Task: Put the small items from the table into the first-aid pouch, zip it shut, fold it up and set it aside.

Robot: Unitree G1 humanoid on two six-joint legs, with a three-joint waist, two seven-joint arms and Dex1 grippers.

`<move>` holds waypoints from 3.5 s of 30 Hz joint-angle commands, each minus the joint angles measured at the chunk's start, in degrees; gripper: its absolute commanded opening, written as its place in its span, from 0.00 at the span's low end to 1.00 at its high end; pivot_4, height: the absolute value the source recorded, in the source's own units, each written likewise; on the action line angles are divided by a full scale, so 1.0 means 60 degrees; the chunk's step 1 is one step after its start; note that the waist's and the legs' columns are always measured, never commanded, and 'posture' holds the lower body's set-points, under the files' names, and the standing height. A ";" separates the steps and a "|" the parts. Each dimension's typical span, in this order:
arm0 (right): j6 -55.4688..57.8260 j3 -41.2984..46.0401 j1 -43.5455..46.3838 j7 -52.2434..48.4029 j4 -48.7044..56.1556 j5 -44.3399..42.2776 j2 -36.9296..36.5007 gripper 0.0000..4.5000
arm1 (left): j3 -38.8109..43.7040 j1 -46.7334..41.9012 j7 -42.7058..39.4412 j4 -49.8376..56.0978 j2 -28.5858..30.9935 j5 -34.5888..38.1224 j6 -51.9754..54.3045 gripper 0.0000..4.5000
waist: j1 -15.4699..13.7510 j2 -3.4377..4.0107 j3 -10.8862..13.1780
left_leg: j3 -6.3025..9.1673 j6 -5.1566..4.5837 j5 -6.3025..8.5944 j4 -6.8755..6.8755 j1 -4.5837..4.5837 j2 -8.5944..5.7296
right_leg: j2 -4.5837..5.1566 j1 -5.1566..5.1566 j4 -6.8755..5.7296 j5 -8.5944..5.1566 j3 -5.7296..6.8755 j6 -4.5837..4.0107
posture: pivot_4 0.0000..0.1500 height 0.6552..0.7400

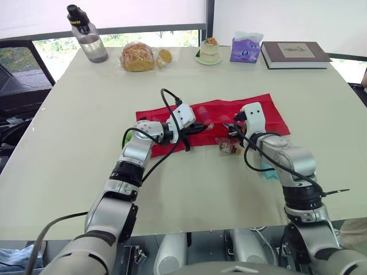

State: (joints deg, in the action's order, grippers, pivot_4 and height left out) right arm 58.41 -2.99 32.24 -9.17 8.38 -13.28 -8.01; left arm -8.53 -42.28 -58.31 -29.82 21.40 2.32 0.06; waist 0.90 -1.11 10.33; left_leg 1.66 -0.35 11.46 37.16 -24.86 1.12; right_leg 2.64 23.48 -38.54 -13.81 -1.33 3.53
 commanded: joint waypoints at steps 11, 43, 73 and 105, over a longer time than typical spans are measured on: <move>-0.1032 -0.0574 0.0856 0.0157 -0.1286 0.0450 0.1237 0.00 | -0.0080 -0.0209 0.0075 0.0436 -0.0279 0.0162 -0.0008 0.00 | 0.0003 0.0001 0.0000 | 0.0000 0.0000 0.0000 -0.0003 0.0000 0.0000 | 0.0000 0.0002 0.0001 0.0000 0.0000 0.0000 | 1.00 1.00; -0.1021 -0.1136 -0.0397 -0.1519 0.0643 0.0401 -0.0452 0.41 | 0.0155 -0.0641 -0.0106 -0.0674 -0.0459 0.0475 -0.0138 0.00 | 0.0020 0.0003 0.0002 | -0.0002 0.0000 0.0000 -0.0014 -0.0001 0.0000 | -0.0001 0.0009 0.0005 -0.0001 -0.0002 0.0000 | 1.00 1.00; -0.3822 -0.1738 0.1015 -0.1761 -0.2760 0.1760 -0.0114 0.25 | 0.0012 -0.0396 -0.0369 -0.0673 -0.0311 0.0544 -0.0110 0.00 | 0.0045 0.0004 0.0002 | -0.0002 0.0000 0.0000 -0.0018 0.0001 0.0001 | -0.0002 0.0010 0.0007 -0.0001 -0.0003 0.0000 | 1.00 1.00; -0.3906 0.3052 -0.3916 -0.7713 0.2938 -0.2597 -0.5774 0.94 | 0.0144 -0.0739 -0.0125 -0.1890 0.0003 0.0521 -0.0751 0.00 | -0.0022 0.0004 0.0004 | -0.0003 0.0000 0.0001 -0.0023 -0.0001 0.0005 | -0.0001 -0.0011 0.0061 -0.0002 0.0001 0.0003 | 1.00 1.00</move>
State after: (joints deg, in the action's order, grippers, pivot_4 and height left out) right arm 36.90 11.35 8.81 -52.86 24.41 -26.29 -41.38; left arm -8.77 -45.97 -59.02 -41.37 20.88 5.60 -3.33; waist 0.77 -1.09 10.35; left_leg 1.63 -0.35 11.46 37.00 -24.86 1.15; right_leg 2.63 23.42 -38.16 -13.83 -1.33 3.55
